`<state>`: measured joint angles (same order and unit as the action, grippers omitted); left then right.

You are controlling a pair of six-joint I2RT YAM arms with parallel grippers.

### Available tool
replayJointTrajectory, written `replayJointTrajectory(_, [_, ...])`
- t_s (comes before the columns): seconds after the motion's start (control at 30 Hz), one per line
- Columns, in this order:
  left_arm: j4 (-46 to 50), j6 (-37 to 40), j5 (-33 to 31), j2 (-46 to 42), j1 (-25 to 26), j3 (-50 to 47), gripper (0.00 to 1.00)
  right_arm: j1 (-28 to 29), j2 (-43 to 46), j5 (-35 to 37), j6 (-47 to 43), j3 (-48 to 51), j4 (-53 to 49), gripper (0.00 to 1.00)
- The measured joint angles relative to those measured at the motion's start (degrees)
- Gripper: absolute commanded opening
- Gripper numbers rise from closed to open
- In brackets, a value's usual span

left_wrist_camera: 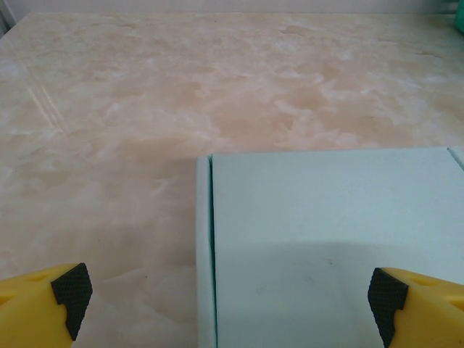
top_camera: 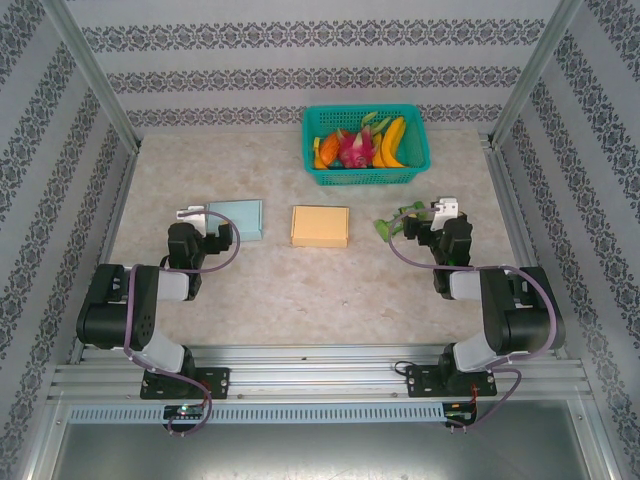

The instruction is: Fold the paper box

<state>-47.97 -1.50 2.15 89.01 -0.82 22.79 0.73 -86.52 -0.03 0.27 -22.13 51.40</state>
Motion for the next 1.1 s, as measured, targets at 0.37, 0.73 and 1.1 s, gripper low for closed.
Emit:
replayJointTrajectory(0.37, [0.5,0.0,0.0,0.0,0.0,0.0,1.0,0.0,0.0,0.2,0.0,0.0,-0.9,0.98])
replayJointTrajectory(0.73, [0.7,0.1,0.0,0.0,0.0,0.0,1.0,0.0,0.0,0.2,0.0,0.0,-1.1,0.98])
replayJointTrajectory(1.1, [0.8,0.0,0.0,0.0,0.0,0.0,1.0,0.0,0.0,0.2,0.0,0.0,-1.1,0.98])
